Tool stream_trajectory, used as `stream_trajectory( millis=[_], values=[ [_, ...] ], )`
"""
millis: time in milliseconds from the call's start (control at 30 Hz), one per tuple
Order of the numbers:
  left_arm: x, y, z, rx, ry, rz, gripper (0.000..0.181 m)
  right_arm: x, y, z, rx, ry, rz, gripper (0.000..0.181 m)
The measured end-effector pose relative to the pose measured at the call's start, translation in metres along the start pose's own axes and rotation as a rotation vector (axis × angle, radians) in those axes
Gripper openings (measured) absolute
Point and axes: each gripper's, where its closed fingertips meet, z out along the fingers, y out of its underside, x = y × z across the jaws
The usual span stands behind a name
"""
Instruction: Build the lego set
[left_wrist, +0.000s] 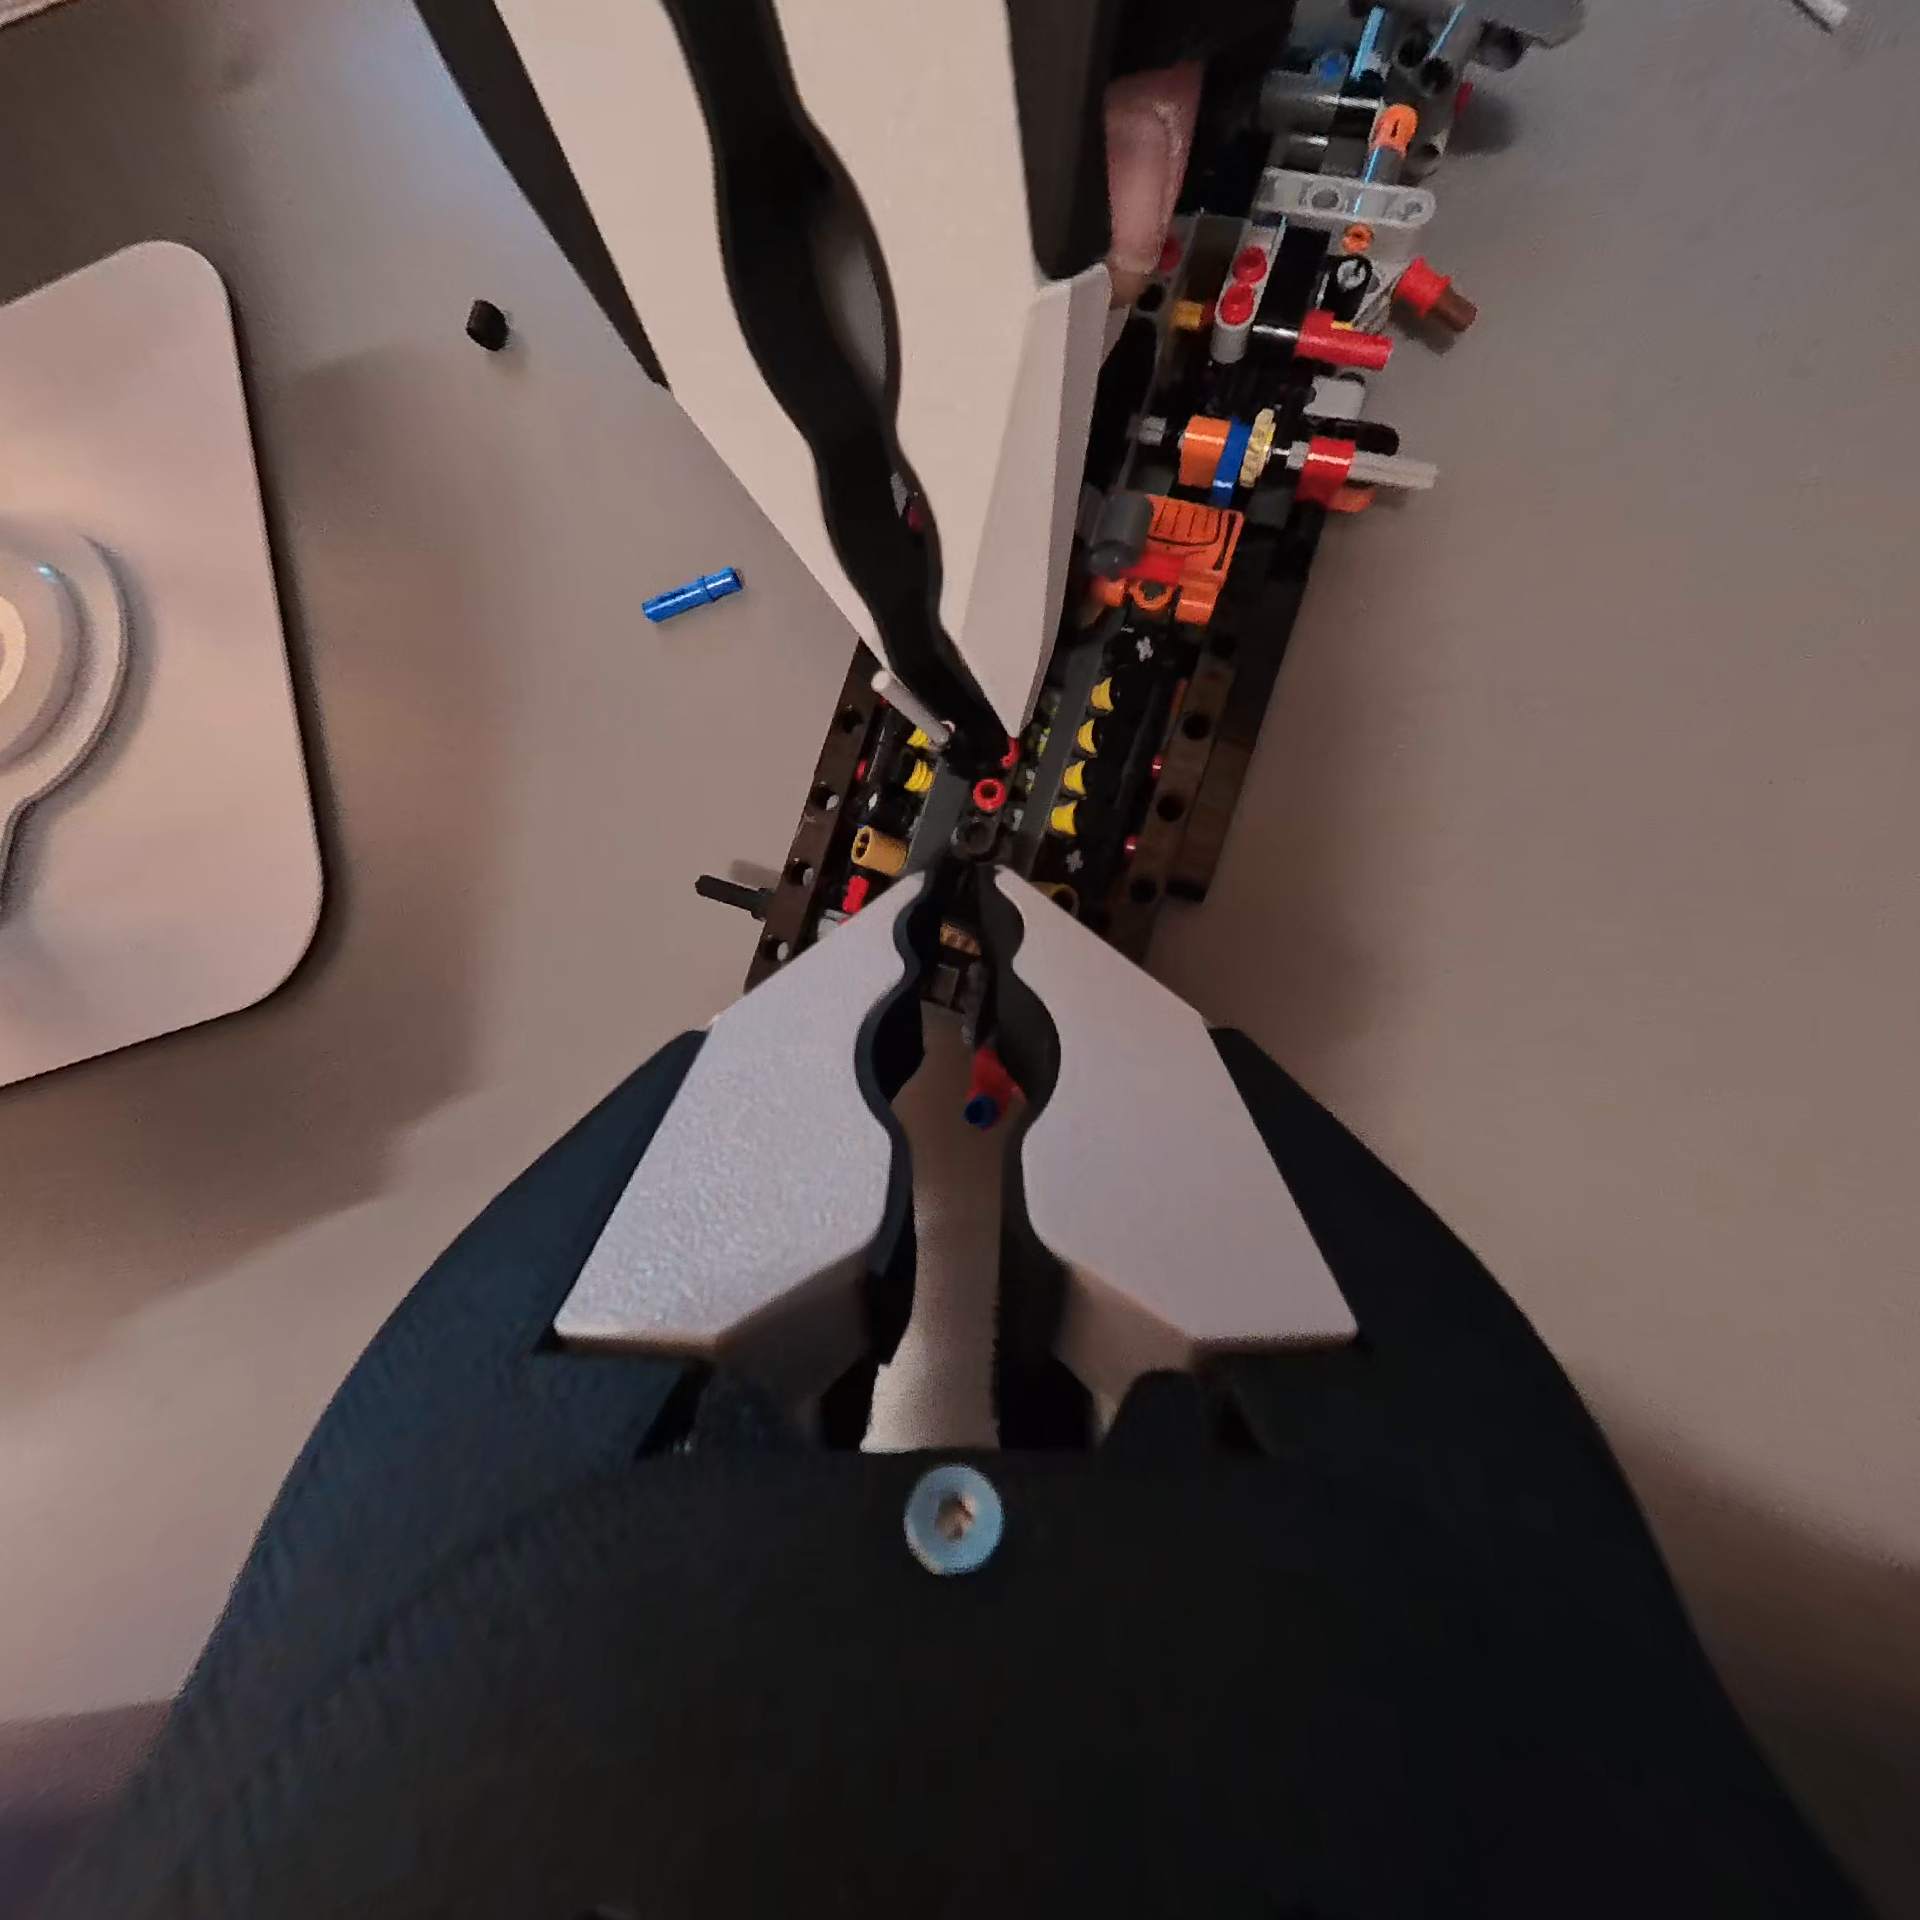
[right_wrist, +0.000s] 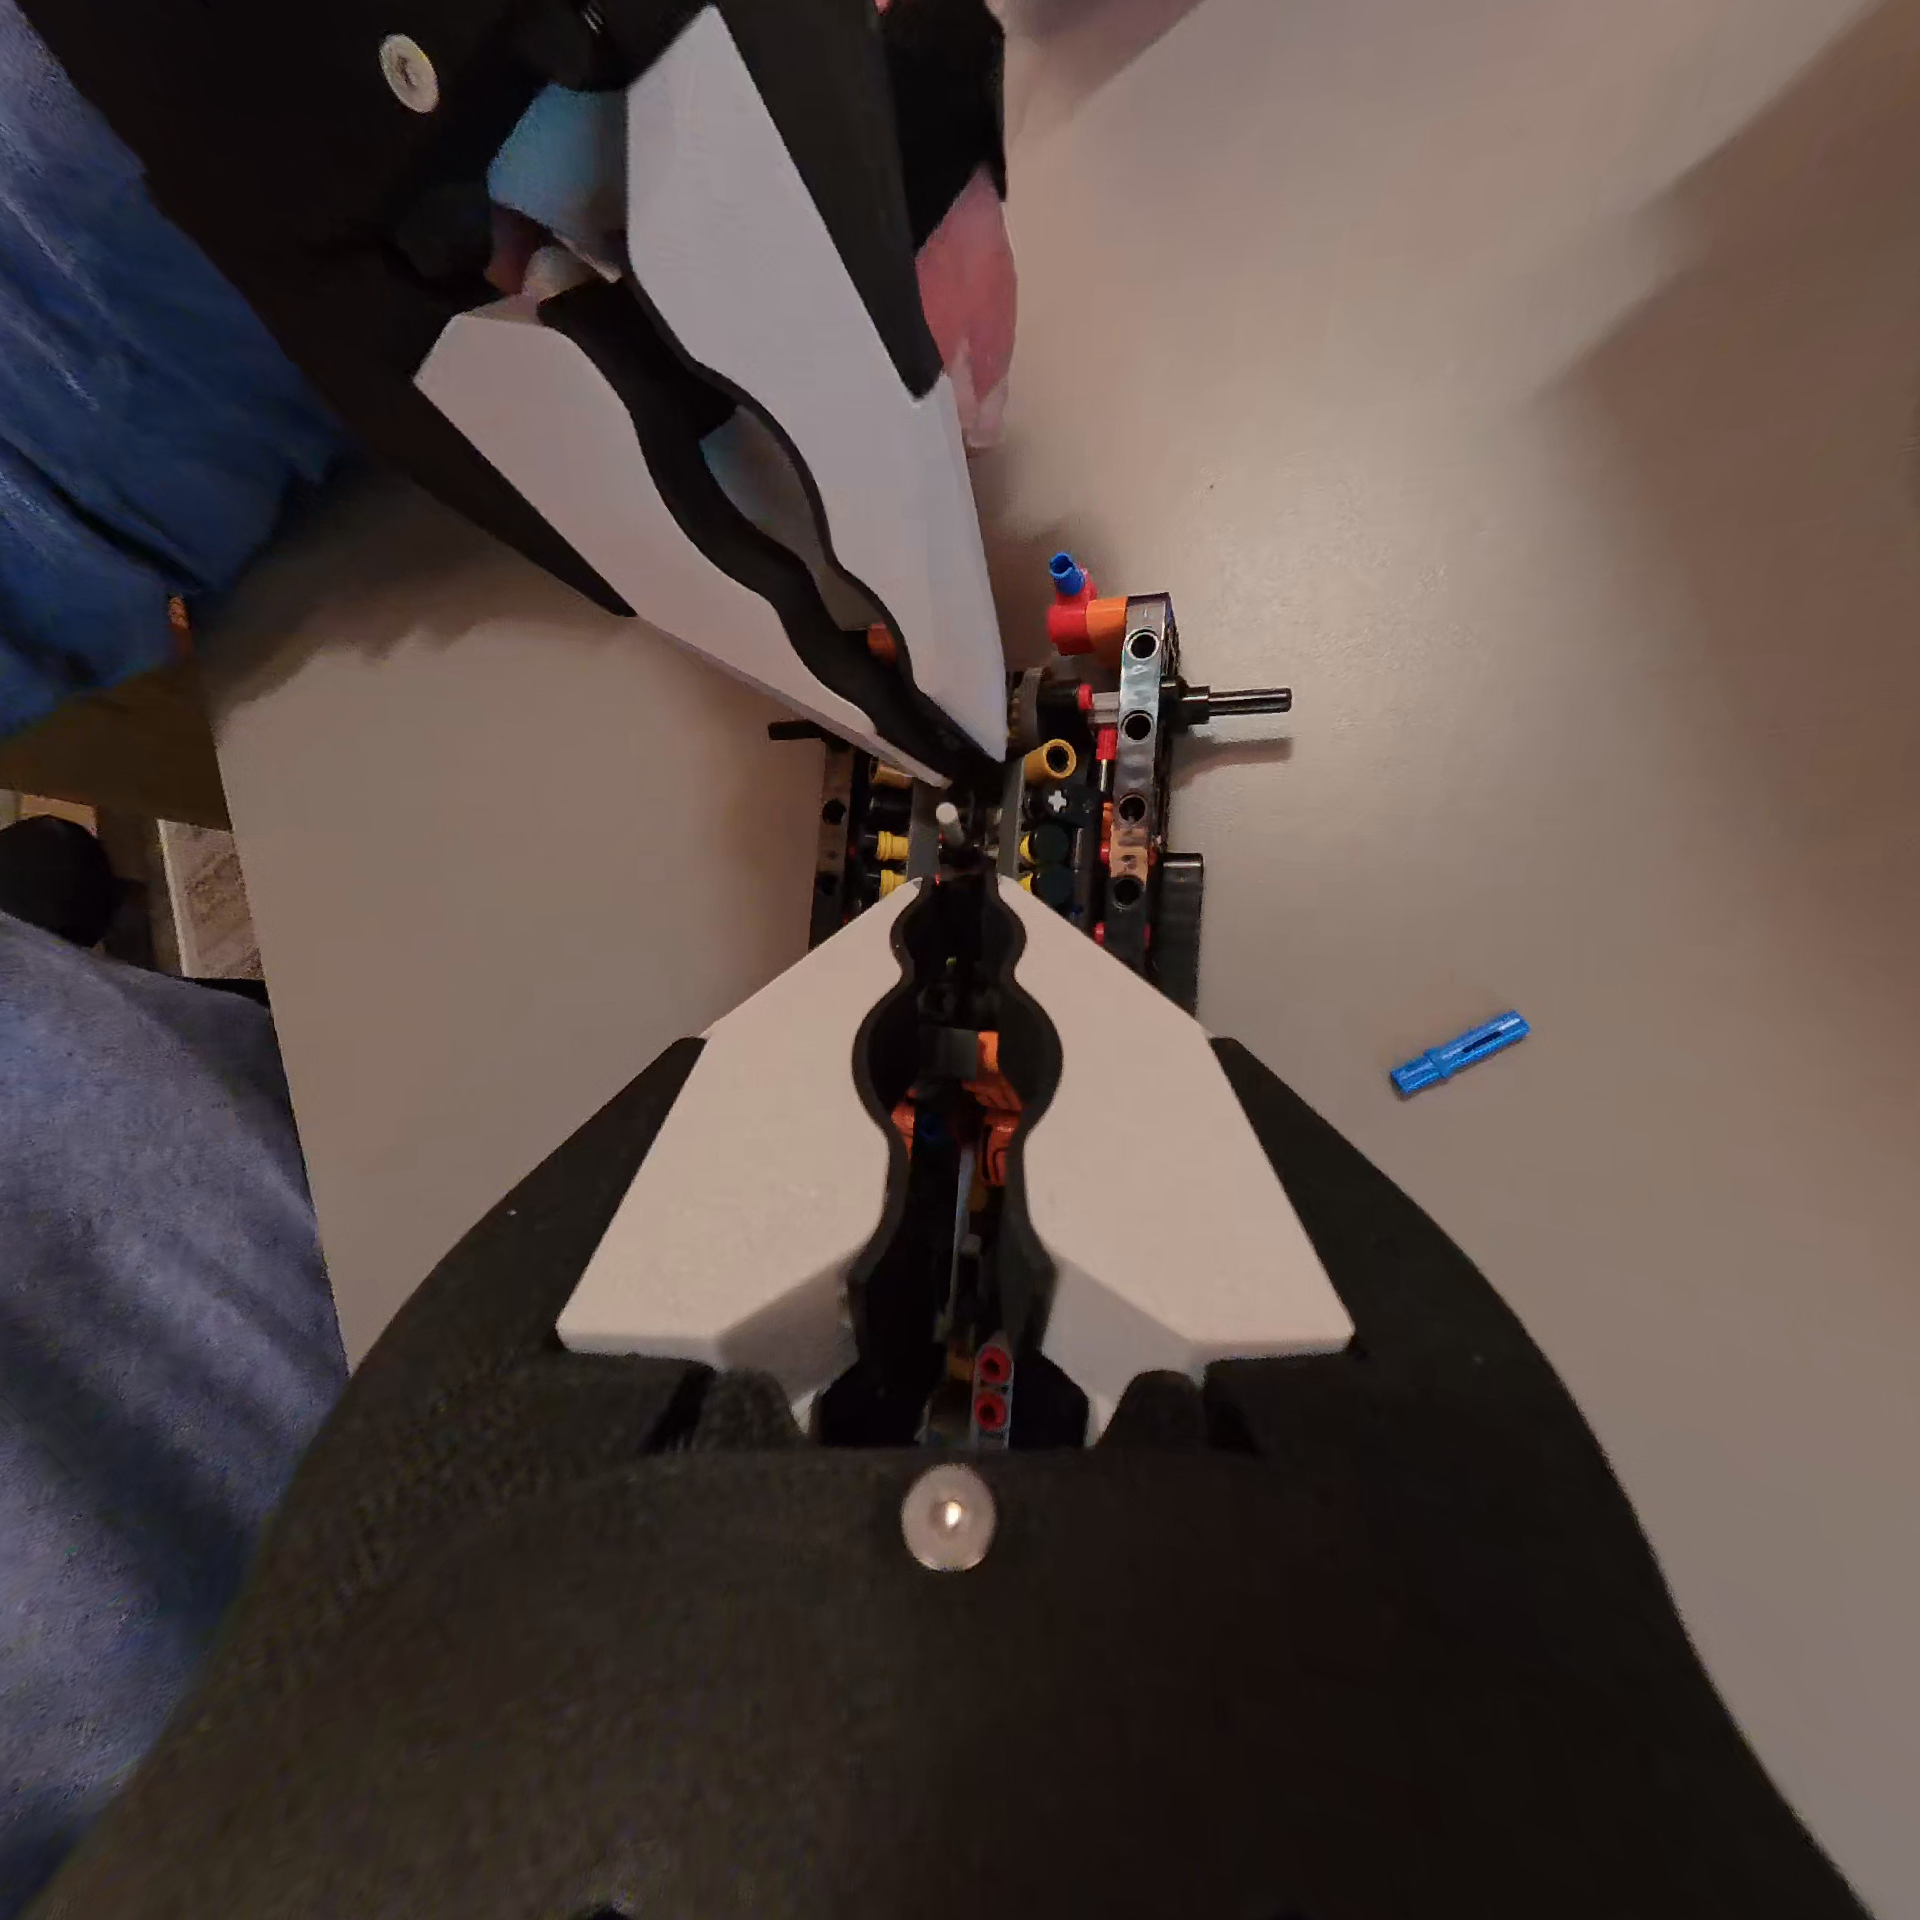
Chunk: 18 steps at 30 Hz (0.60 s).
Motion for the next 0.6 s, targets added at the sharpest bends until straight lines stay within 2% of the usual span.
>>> stream_trajectory(
  millis=[400,600],
  values=[
    [0.007,-0.007,0.004,0.124,0.056,0.018,0.000,-0.003,-0.001,0.000,0.018,-0.029,0.001,0.005],
    [0.011,-0.014,0.009,0.179,0.041,0.015,0.000,-0.006,0.003,-0.002,0.025,-0.030,0.006,0.005]
  ],
)
